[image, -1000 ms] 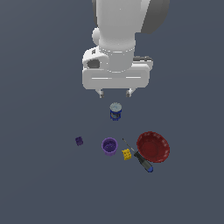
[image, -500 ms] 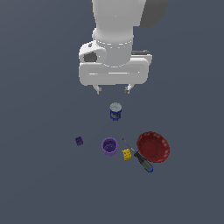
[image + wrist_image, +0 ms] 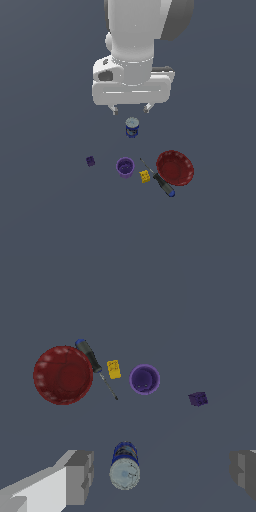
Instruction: Pick up a designated object from a clutter of objects.
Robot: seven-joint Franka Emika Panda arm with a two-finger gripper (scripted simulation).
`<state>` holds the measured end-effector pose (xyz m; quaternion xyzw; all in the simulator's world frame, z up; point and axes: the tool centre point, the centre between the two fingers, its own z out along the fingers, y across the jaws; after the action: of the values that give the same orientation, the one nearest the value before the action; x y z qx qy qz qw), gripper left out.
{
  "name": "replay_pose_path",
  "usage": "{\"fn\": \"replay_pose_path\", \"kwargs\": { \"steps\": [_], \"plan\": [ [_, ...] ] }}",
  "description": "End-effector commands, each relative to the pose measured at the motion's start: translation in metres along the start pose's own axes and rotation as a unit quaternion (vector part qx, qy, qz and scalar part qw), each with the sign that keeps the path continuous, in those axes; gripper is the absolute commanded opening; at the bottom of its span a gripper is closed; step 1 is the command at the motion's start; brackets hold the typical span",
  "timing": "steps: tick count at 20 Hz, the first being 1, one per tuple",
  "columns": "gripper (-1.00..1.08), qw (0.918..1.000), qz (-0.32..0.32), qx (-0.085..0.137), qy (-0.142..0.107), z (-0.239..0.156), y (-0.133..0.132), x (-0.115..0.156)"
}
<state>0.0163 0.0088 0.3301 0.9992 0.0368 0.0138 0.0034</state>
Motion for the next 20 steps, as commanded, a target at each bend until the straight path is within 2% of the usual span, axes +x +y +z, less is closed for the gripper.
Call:
{"fn": "replay_pose_path", "kwargs": {
  "steps": [1, 8, 20],
  "plan": [
    [1.00, 1.0000, -0.004, 0.000, -0.001, 0.010, -0.002, 0.007],
    [1.00, 0.9997, -0.024, -0.001, -0.004, 0.056, -0.011, 0.034],
    [1.00, 0.9975, -0.070, 0.001, -0.010, 0.176, -0.039, 0.078]
  ]
}}
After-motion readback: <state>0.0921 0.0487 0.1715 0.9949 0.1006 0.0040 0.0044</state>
